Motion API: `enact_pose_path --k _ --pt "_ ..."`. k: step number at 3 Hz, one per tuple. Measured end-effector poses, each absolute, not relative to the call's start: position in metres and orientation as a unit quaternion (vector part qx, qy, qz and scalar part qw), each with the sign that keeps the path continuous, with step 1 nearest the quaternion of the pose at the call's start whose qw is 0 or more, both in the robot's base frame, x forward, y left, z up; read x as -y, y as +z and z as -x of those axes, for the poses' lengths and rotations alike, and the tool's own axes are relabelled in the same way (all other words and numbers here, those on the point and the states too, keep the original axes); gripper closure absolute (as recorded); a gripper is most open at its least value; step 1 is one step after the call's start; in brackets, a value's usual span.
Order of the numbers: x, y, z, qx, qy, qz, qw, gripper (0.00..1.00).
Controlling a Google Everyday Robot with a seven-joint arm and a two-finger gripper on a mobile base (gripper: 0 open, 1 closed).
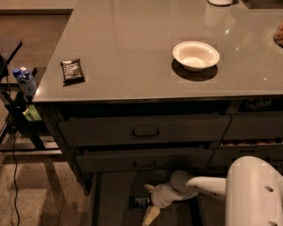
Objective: Pick rxbar blueberry from bottom drawer and place on counter
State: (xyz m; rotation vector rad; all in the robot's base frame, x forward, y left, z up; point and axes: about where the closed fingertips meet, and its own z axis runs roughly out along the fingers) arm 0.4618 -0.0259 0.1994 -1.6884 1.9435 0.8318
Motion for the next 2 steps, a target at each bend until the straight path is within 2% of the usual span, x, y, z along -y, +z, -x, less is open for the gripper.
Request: enact_pose_path --k 2 --pt "0.019 0.186 -0.466 -0.700 0.292 0.612 0.224 0.00"
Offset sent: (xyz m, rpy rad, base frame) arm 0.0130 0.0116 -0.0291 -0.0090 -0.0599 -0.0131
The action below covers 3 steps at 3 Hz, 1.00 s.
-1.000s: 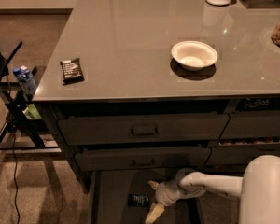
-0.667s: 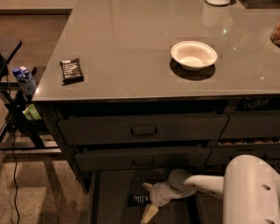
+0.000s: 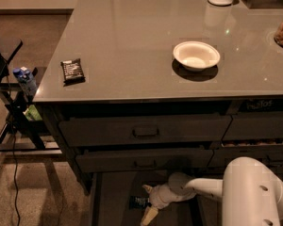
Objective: Pick rxbar blueberry from bottom drawer and place on counter
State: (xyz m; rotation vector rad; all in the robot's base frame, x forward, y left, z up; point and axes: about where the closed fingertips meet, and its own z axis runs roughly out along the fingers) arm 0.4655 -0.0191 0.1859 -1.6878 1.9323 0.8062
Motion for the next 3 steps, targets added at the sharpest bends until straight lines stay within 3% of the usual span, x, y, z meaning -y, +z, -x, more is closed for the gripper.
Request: enact_pose_path --k 3 --pt "0.015 0.157 -0.494 -0.689 0.282 0.611 0.267 0.00"
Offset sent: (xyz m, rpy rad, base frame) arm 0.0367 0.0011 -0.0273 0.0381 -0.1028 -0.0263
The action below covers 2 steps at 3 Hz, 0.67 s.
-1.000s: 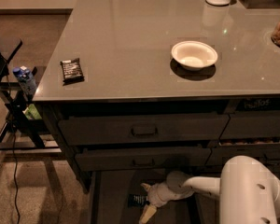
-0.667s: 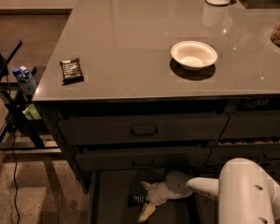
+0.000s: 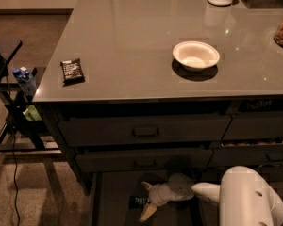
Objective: Pick rxbar blueberry from bottom drawer and place on counter
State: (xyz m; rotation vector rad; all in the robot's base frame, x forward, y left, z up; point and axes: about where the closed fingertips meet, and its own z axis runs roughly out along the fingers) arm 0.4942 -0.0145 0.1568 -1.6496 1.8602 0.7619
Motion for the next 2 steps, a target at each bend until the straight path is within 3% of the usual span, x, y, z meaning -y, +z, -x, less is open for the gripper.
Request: enact_pose_path --k 2 --pt "0.0131 0.1396 -0.5050 -0.687 0.293 0.604 0.279 0.00"
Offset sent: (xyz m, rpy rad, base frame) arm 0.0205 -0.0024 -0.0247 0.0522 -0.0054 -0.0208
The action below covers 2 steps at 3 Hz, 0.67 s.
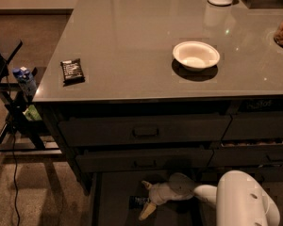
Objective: Pick rxbar blueberry from bottom drawer and place on counter
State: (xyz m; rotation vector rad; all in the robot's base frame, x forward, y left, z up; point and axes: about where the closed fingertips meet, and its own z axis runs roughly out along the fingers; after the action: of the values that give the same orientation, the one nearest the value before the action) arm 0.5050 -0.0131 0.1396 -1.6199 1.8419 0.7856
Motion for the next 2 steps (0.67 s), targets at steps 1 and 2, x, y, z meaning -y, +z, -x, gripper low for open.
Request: enact_pose_path --k 1,2 --pt "0.012 0.131 -0.508 -0.687 0.299 0.599 0.282 0.00" --pt "0.013 0.121 -0.507 -0.691 0.308 0.591 0.280 0.00"
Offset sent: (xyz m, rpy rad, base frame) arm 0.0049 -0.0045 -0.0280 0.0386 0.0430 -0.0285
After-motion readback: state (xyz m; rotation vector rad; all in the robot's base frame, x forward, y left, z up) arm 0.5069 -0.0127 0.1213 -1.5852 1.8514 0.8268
